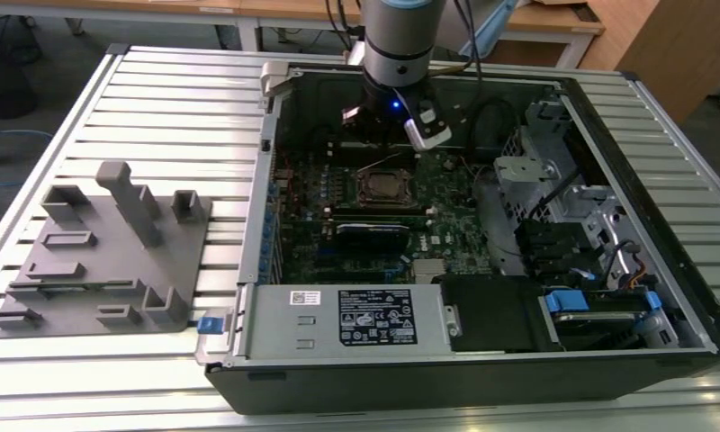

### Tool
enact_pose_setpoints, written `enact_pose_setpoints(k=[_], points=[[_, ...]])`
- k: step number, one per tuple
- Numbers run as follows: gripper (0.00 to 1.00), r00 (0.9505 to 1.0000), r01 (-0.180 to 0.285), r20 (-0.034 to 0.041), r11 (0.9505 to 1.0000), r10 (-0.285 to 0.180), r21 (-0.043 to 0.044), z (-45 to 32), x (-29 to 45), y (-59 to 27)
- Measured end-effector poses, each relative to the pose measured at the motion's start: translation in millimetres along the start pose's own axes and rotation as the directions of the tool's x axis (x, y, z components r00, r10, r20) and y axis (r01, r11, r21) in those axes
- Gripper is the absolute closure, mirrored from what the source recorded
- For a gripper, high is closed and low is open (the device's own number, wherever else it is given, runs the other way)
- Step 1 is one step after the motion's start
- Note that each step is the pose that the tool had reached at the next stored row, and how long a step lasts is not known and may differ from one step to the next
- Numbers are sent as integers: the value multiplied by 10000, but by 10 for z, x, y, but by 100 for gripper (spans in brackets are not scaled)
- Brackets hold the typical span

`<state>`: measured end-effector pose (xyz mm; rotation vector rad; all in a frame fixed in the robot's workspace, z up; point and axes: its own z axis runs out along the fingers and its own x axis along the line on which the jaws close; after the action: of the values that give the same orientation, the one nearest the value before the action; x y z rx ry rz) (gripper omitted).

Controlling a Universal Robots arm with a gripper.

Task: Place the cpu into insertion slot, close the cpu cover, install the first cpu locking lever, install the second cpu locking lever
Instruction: 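Install the first cpu locking lever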

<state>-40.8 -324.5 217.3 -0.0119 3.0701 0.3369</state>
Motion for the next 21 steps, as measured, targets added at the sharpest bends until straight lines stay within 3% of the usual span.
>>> enact_pose_setpoints(k=[21], points=[[89, 10000, 0, 0, 10000, 0, -1, 37, -20, -8]])
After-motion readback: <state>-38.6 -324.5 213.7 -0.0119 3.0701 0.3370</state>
